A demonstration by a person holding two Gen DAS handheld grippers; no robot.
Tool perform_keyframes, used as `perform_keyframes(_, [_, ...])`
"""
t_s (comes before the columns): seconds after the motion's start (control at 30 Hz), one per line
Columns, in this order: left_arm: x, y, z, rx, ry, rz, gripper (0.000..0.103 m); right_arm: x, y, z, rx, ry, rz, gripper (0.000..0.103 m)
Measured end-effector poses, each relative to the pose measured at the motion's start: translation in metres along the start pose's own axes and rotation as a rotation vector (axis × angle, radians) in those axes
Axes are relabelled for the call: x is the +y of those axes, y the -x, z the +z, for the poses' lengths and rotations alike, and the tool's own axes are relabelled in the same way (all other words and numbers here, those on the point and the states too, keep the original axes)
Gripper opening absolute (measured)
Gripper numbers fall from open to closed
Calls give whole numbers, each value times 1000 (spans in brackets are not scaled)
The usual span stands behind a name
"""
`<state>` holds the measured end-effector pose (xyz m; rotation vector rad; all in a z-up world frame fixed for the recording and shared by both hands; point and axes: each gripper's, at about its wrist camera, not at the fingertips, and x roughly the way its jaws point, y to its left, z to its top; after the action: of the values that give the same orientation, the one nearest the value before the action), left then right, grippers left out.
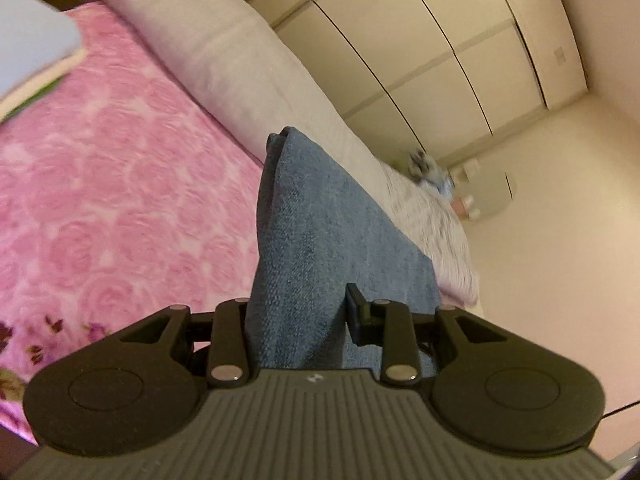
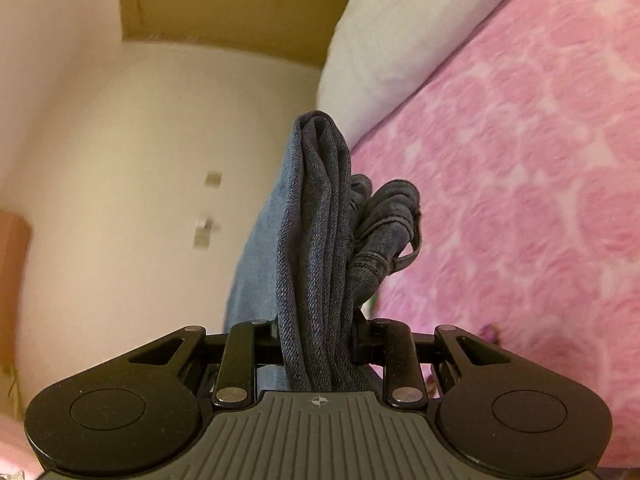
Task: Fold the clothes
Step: 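Lift and carry the folded jeans with both tools toward the towel stack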
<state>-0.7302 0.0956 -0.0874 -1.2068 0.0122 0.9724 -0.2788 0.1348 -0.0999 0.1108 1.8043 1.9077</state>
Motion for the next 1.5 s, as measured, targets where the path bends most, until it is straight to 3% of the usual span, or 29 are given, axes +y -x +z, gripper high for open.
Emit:
perform_keyframes(0.27, [29,58,25,-149,43,14,28,34,-73,5,132,57,95,26])
perform_keyframes(0.43, [76,86,72,-150,46,21,27,54,-138,-3,162,68,102,25])
perform_keyframes(0.57, [131,104,125,-103,23,17,27,53,-209,-18,128,29,95,25])
perform_keyframes(0.83, [253,134,275,54,-64,20,28,57,-366,-61,-3,-101,98,25])
perform_keyframes(1.0, [312,132,355,103,-92,30,27,53,-453,-60,-43,-180,118,25])
perform_keyframes(1.13, [344,123,398,93,-94,23,27,49,-508,-41,-53,-186,116,26])
perform_keyframes(1.33, [390,92,432,109,-62,24,27,31,-569,-12,-70,-190,69,26])
perform_keyframes(1.5, [415,62,440,156,-47,30,27,14,-580,-7,-82,-224,8,26])
